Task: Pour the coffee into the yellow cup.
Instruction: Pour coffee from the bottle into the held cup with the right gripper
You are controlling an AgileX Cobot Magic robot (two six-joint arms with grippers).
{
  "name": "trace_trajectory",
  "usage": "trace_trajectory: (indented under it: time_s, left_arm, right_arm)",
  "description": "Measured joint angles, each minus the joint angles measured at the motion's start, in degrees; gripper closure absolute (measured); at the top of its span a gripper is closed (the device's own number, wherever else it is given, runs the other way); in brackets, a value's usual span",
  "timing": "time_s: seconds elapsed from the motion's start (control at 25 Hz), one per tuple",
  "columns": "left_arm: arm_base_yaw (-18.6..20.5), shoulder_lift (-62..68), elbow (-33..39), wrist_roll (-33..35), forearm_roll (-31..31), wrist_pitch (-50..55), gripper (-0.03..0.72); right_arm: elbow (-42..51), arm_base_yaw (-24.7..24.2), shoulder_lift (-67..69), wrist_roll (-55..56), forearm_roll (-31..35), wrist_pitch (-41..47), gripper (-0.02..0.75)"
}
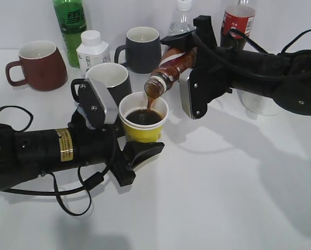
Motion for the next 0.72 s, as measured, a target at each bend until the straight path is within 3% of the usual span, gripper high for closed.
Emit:
trace_trajectory:
  time_s: [0.24, 0.72]
  left_arm:
    - [0.0, 0.0, 0.0, 0.0, 0.0, 0.0, 0.244]
    - [0.0, 0.0, 0.0, 0.0, -1.1, -0.3, 0.245]
  right_arm:
    - [0.0, 0.0, 0.0, 1.7, 0.0, 0.0, 0.234]
    - [0.0, 0.4, 0.0, 25.4, 0.0, 0.0, 0.234]
